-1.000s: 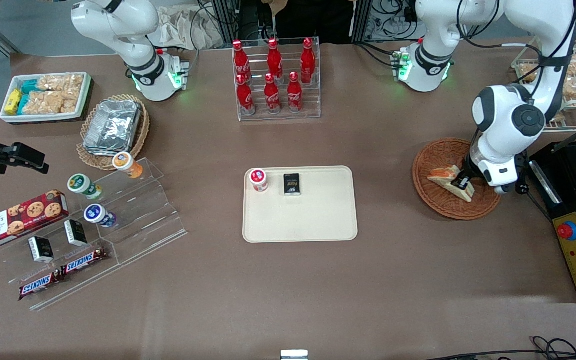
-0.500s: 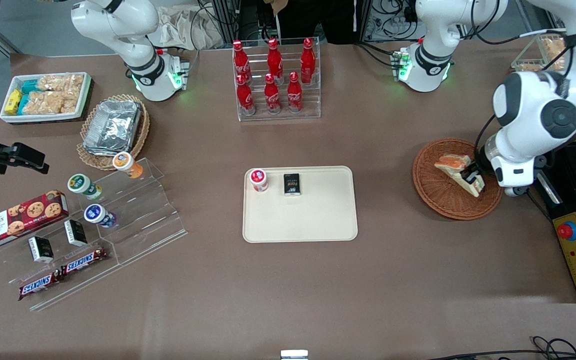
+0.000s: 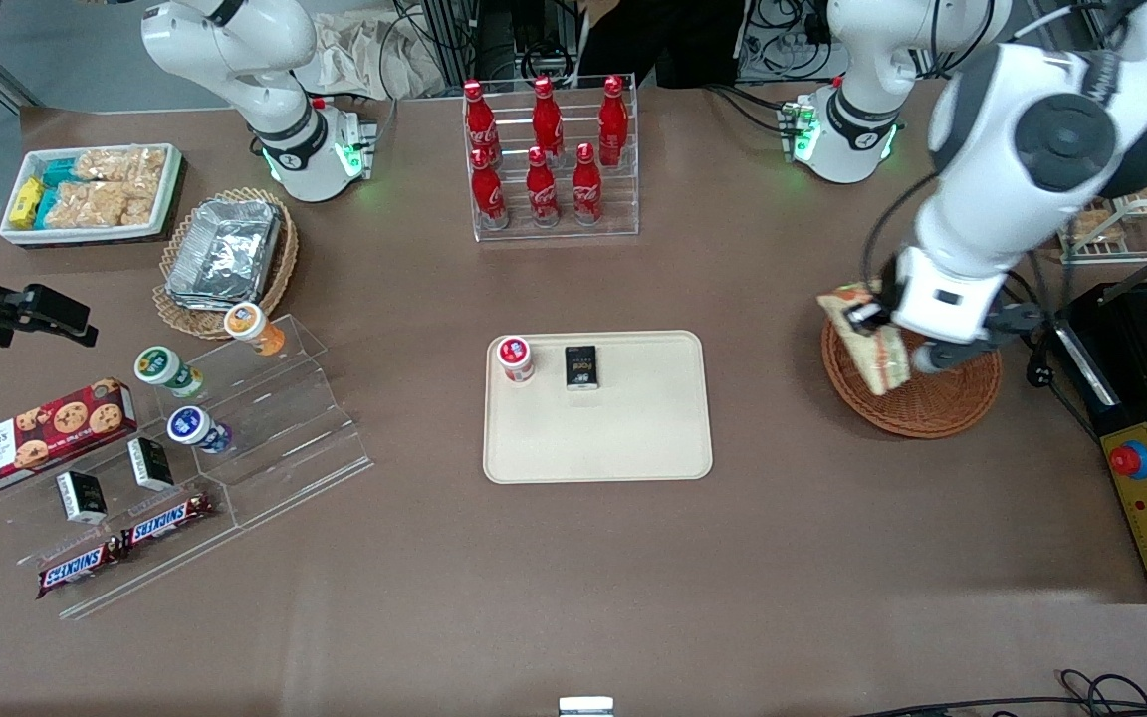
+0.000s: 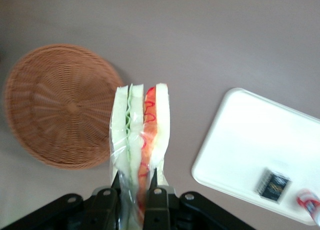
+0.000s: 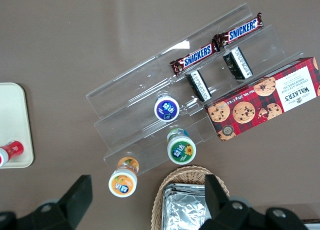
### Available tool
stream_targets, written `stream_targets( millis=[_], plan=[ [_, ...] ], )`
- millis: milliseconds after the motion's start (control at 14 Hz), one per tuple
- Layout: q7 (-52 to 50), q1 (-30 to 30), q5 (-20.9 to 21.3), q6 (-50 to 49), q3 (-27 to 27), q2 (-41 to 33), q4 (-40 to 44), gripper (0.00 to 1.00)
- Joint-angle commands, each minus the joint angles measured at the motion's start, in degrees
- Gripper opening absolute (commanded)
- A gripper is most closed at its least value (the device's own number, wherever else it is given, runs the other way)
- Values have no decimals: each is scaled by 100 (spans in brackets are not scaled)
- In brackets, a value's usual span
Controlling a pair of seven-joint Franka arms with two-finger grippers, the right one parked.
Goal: Place sandwich from basket to tray
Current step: 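Carry the sandwich over the cream tray and lower it beside the black box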
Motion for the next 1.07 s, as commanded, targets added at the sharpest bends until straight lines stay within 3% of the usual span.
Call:
stream_targets(
  millis=[0,143,357,1000],
  plan=[
    [167,-5,-149,-229,-633,673,869,0],
    [228,-14,-62,-98,-1168,1155,1142,0],
    [474,-136,412,357,-1531,1841,1240,0],
    [273,-585,1361,1739,-1505,3336,1196,0]
  ],
)
